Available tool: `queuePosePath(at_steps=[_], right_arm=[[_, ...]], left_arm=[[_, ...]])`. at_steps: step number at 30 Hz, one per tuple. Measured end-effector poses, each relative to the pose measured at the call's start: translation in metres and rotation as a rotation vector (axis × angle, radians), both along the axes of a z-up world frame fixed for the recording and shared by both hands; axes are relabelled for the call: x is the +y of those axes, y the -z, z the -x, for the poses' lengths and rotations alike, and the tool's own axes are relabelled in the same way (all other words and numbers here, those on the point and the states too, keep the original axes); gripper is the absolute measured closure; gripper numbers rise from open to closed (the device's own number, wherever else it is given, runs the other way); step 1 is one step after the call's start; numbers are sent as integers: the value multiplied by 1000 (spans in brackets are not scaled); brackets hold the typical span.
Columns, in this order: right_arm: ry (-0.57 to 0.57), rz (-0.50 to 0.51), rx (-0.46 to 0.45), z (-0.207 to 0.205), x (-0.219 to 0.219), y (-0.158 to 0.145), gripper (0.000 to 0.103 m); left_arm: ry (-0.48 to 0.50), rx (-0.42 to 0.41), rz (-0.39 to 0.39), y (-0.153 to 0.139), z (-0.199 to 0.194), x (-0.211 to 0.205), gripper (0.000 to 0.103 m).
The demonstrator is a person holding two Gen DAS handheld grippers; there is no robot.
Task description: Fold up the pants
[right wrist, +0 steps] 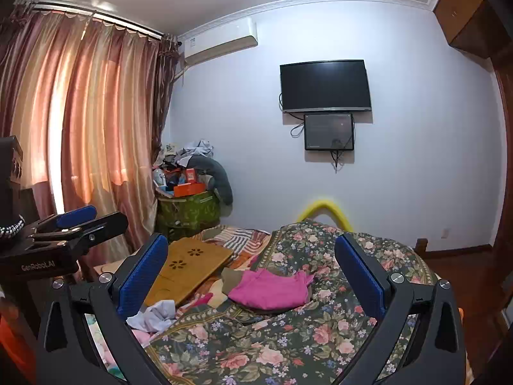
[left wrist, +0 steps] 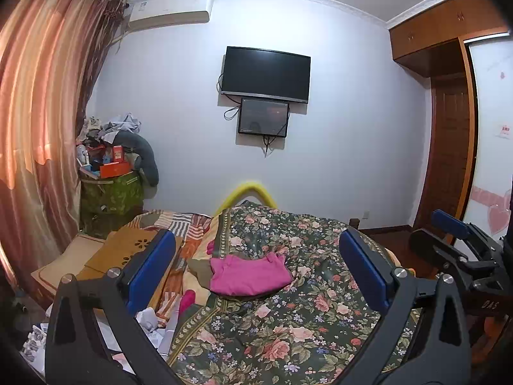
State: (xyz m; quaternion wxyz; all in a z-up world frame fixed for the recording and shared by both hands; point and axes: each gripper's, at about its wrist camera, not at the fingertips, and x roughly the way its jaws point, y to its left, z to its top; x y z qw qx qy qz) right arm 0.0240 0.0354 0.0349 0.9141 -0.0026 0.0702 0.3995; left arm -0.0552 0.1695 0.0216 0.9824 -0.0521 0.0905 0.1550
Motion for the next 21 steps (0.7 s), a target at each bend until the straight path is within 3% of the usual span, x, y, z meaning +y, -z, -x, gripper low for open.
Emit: queuePosePath(at_steps=[21], right_arm=[[7, -5, 7, 2, -4, -1, 0]], left_arm=[[13, 16, -29, 1, -4, -7, 0]])
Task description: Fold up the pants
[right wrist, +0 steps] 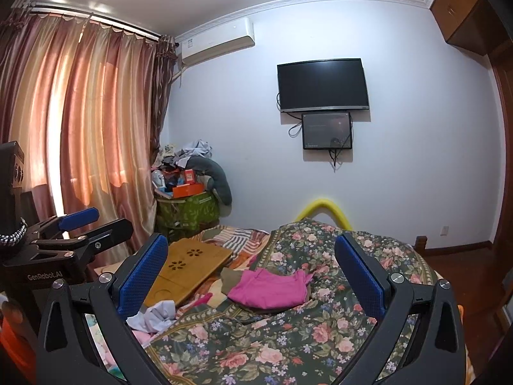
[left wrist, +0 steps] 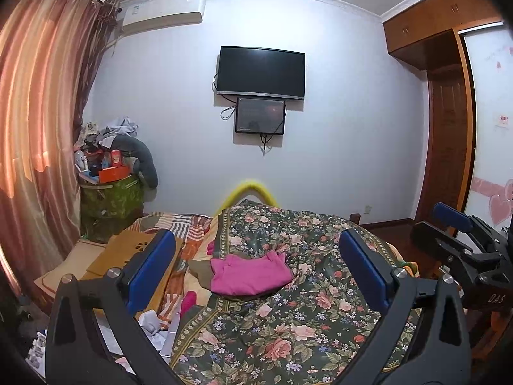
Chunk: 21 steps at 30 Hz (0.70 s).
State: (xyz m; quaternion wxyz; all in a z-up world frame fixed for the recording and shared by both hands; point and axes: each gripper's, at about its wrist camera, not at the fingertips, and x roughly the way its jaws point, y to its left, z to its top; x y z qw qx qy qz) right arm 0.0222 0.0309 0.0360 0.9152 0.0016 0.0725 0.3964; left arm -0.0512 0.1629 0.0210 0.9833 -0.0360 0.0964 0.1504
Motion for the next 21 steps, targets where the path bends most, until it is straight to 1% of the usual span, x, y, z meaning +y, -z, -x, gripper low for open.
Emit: queuePosePath(at_steps=[15, 21], right_arm=[[6, -1, 8, 2, 0, -1, 0], [13, -7, 12, 3, 0, 1, 0]], left_arm=[[24, 14, -10, 0, -4, 1, 0], [56, 16, -3, -1, -4, 2, 0]])
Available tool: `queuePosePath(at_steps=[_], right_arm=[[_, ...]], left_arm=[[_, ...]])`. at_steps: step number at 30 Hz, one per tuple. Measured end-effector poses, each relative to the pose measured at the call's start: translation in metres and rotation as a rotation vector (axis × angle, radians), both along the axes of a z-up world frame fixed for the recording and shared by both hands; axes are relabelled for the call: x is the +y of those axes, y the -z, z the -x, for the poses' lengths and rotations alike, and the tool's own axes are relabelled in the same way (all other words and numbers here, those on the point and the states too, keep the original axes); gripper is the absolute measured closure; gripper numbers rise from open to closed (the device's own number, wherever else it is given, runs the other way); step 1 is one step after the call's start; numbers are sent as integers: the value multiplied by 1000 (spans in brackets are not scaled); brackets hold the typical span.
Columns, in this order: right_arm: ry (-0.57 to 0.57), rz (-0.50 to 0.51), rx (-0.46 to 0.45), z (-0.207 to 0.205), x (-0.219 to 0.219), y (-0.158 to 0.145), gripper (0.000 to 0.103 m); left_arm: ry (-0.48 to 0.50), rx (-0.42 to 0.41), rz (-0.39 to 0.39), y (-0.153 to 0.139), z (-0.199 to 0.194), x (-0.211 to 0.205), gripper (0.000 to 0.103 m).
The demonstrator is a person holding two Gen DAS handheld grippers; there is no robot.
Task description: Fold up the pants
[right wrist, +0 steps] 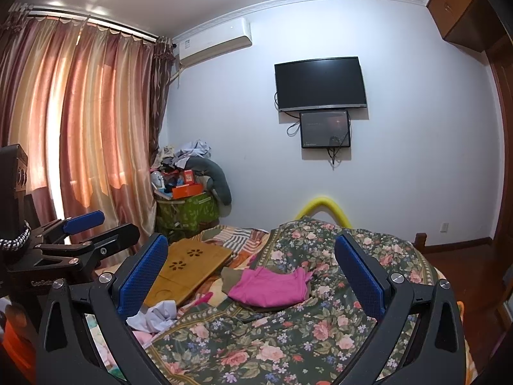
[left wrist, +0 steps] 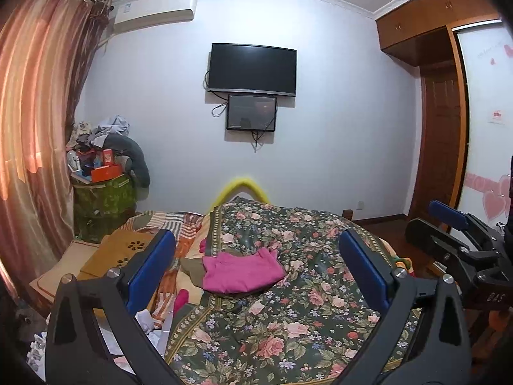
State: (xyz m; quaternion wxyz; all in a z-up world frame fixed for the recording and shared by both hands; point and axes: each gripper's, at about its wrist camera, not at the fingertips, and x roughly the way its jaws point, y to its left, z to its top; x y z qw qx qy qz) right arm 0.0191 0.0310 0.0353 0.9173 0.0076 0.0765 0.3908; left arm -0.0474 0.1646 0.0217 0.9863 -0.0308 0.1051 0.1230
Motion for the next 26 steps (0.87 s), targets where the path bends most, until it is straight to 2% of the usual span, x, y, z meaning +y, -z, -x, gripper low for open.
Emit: queuePosePath(at_steps=[12, 26], right_arm=[[14, 2, 13, 0, 1, 2, 0], [22, -2, 27, -4, 0, 4, 0]], left_arm=[[6, 4, -18, 1, -1, -2, 0], [23, 32, -1, 8, -9, 1, 0]])
